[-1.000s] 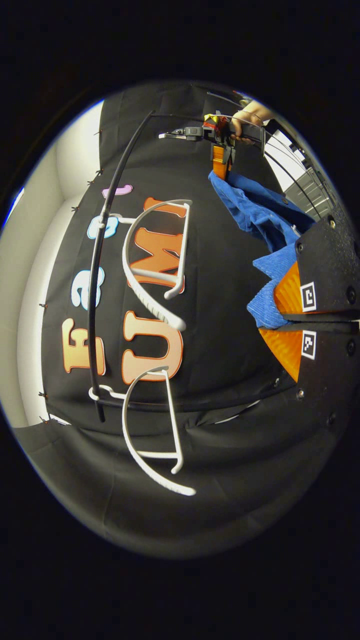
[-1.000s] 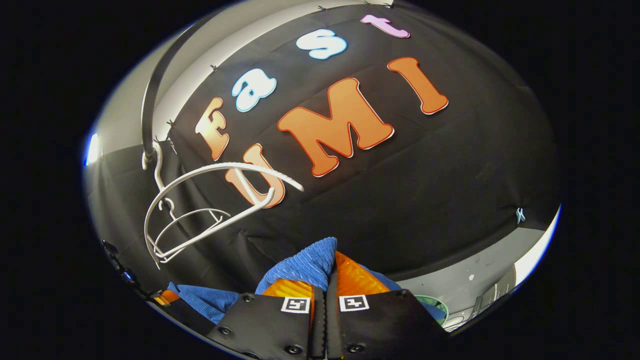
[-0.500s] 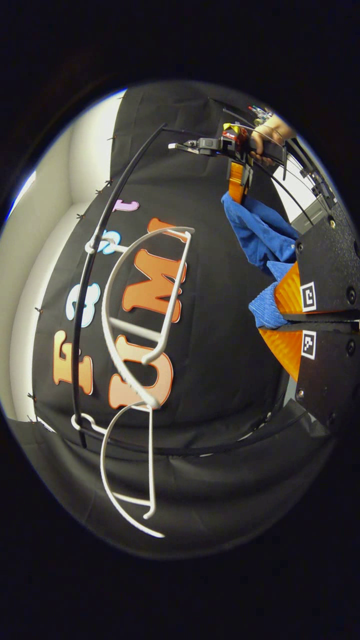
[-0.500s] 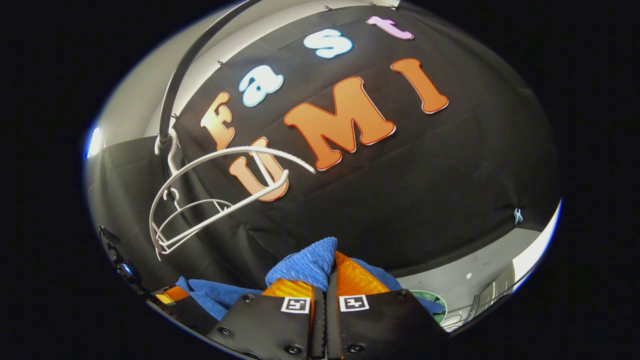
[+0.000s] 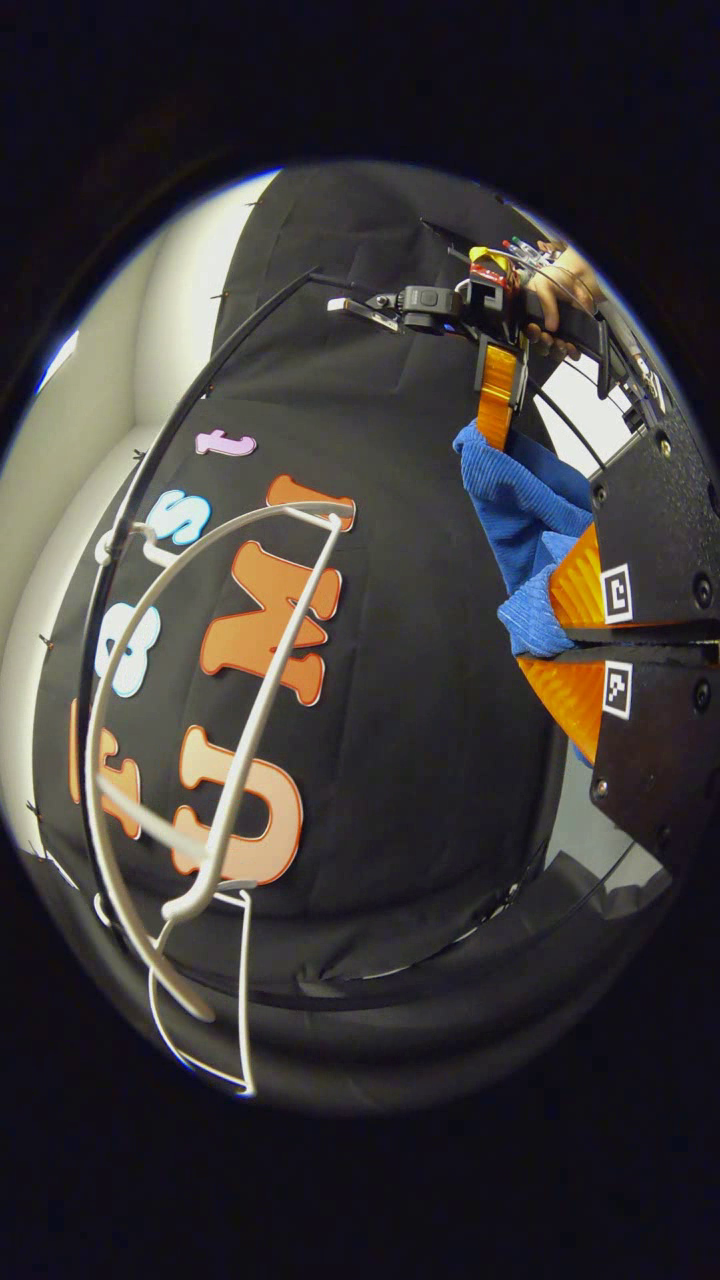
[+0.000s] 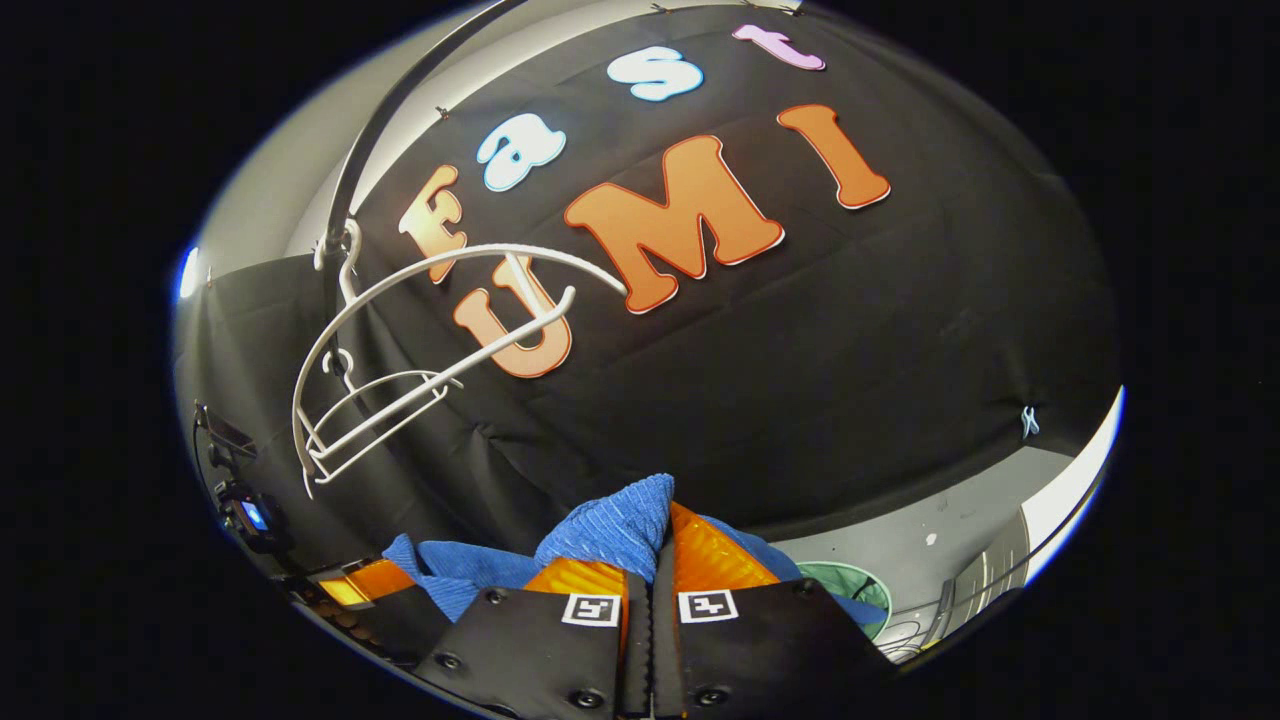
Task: Grasp the clothes on the hanger with both hands and then place them into the laundry hamper below.
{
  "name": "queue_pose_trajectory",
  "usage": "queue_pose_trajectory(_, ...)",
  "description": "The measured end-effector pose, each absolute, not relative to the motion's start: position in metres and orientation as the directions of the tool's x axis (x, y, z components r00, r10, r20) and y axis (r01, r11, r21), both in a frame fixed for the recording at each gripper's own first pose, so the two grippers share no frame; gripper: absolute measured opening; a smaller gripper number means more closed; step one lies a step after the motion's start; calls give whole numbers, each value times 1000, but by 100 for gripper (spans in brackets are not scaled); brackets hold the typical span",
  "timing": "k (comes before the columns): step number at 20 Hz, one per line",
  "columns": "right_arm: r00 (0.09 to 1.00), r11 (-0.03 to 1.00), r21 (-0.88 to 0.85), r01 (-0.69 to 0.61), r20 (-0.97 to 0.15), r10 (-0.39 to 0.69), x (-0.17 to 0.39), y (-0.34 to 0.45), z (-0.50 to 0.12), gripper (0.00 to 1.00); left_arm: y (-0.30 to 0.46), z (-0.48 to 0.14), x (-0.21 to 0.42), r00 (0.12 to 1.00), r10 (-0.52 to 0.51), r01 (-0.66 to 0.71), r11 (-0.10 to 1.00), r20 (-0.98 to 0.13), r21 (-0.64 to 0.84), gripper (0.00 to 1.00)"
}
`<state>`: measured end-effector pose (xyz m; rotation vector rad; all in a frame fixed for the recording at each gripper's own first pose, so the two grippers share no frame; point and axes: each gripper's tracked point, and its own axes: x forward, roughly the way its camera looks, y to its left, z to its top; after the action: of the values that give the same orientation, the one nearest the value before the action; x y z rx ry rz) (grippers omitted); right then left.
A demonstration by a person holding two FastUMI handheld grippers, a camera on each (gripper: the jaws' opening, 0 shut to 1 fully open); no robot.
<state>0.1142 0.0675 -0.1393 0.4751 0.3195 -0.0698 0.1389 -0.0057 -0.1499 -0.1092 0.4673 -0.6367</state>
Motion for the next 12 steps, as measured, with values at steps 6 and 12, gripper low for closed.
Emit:
queue_pose_trajectory(6,928,883,435,175,-372,-1,111,64,-173,8,-33,-187,139,660,-610,554,790,-439,-265,1)
queue_pose_trajectory(12,892,883,403,239,-450,-36,100,48,-213,8,-43,-238,146,621,-584,527,805,-522,-273,1)
